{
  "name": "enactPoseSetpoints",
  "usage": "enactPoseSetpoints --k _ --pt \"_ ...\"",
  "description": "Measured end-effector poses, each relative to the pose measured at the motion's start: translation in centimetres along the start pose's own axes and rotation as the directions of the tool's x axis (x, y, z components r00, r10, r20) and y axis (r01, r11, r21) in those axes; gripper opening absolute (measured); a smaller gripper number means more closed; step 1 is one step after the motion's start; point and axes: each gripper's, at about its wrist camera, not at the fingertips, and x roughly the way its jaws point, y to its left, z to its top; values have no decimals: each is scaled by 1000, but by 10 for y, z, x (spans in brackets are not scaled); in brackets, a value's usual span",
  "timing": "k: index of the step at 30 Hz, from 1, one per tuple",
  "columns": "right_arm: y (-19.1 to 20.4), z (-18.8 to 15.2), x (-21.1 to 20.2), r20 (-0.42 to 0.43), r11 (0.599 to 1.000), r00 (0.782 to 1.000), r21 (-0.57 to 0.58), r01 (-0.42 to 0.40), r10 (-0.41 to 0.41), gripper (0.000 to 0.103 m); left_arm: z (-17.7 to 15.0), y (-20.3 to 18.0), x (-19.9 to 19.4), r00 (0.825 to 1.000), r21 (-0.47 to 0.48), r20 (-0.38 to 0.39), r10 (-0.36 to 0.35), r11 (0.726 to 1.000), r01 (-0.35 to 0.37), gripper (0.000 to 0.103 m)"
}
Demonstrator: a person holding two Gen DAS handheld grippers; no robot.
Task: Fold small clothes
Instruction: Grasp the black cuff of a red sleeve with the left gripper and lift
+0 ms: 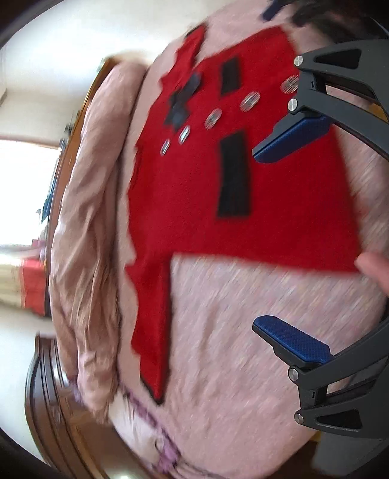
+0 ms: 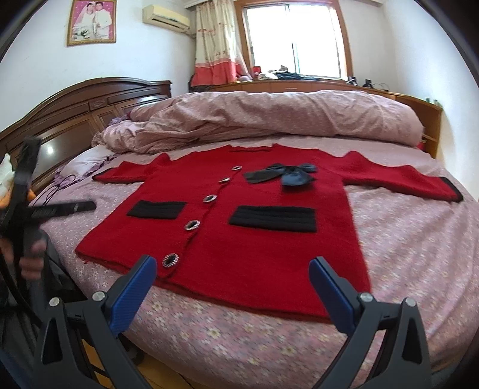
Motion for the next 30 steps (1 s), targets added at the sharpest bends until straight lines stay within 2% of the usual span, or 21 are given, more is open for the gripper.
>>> enactPoseSetpoints --k 4,7,10,13,15,16,17,18,20,22,23,25,29,30 --pt "12 7 15 -15 999 999 -6 -52 52 103 31 43 10 997 -107 67 46 993 -39 99" --pt "22 18 28 -16 996 995 -10 -94 94 103 52 78 28 998 -169 22 50 985 -46 99" --pt "32 32 48 -26 992 992 -8 -127 127 103 67 120 50 998 -275 -22 64 959 -68 99" --pt "43 47 72 -27 988 988 -12 -151 151 103 72 152 70 998 -331 -34 48 942 -57 99" --pt "50 57 89 -22 986 986 -21 -163 163 103 76 172 90 997 -370 -80 4 928 -33 99" --pt "53 63 100 -22 985 985 -27 -170 170 103 79 186 101 995 -407 -100 -27 913 -17 99" --pt "55 68 108 -24 984 984 -29 -176 175 103 80 196 107 994 -445 -104 -45 895 -6 99" --pt "58 73 120 -30 983 983 -28 -183 183 103 81 209 114 992 -512 -97 -81 859 20 97" --pt "66 84 141 -38 978 977 -4 -209 209 103 81 229 127 984 -633 -67 -164 770 86 96" --pt "77 95 164 -52 968 967 24 -248 249 103 79 252 143 975 -741 -32 -218 660 123 94" --pt "86 102 177 -59 963 961 39 -268 270 103 78 259 148 975 -768 -28 -218 630 119 93" --pt "110 114 199 -53 950 949 61 -307 310 103 77 278 159 973 -825 9 -230 548 137 93" --pt "160 132 236 -29 928 931 99 -359 363 103 88 303 171 978 -852 31 -206 506 134 93" --pt "177 138 248 -30 927 930 101 -362 367 103 88 311 173 979 -868 54 -198 476 144 93"
